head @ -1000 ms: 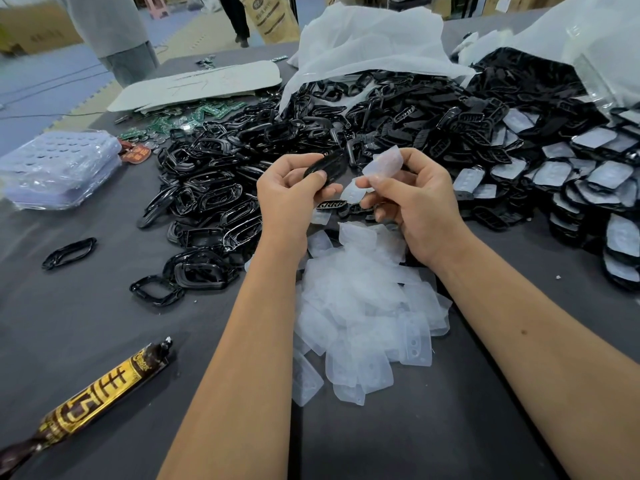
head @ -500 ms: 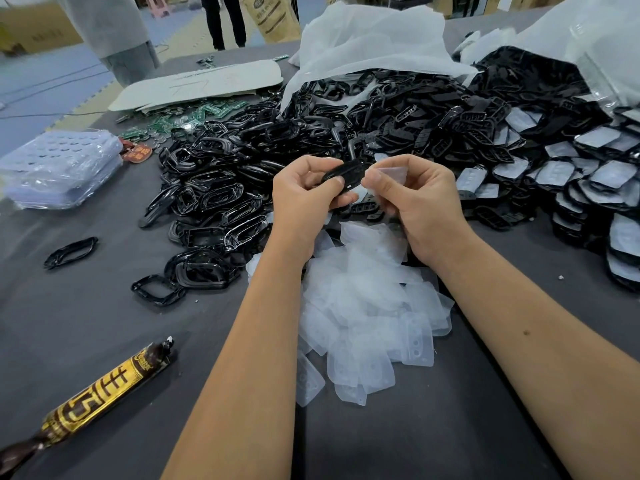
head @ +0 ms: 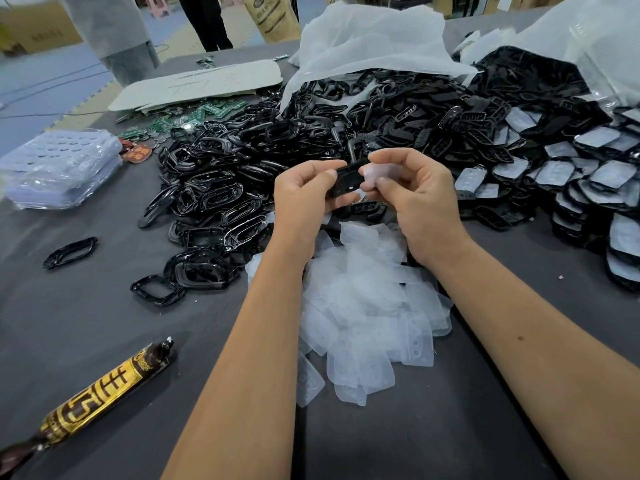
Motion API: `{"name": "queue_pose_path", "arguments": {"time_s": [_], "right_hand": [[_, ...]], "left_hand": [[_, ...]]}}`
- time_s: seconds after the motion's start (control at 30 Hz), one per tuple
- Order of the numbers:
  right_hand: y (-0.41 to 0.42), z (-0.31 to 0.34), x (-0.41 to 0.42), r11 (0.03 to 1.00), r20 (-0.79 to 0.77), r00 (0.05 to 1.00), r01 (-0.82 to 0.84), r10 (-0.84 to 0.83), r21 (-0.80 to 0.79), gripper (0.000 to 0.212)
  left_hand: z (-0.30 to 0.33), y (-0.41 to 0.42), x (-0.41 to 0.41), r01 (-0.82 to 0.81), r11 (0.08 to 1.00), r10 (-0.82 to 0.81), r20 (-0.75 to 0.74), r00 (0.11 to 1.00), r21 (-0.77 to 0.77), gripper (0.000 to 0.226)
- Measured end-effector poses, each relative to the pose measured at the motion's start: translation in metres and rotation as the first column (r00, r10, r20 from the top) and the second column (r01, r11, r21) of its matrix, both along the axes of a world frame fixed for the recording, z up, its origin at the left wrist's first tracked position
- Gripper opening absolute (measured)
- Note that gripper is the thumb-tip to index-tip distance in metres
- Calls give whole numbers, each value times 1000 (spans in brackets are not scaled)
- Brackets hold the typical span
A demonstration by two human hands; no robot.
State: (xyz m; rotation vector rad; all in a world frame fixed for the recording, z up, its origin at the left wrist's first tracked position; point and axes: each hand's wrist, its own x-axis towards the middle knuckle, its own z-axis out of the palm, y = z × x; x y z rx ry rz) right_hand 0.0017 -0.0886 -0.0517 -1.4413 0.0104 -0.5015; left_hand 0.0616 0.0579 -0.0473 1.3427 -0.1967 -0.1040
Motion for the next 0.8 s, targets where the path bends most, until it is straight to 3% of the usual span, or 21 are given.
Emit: {"name": "queue_pose_path", "arguments": {"time_s": [0.13, 0.23, 0.37, 0.6, 0.8], "right_hand": [[1, 0, -1, 1000, 44, 999, 15, -15, -15, 29], [2, -1, 0, 994, 55, 998, 35, -29, -106, 17], [2, -2, 1, 975, 82, 995, 65, -48, -214, 17], [4, -2, -1, 879, 98, 961, 277, -259, -389, 11], [7, -1, -1, 805, 136, 939, 340, -315, -486, 8]], "left_hand": [[2, -2, -1, -3, 1000, 3, -37, 999, -14, 32], [1, -3, -2, 45, 999, -45, -35, 998, 12, 32], [1, -3, -4, 110, 994, -109, -27, 994, 7, 36], [1, -5, -5, 120, 993, -119, -27, 992, 15, 33], [0, -4, -5, 94, 995, -94, -13, 995, 44, 25]]}}
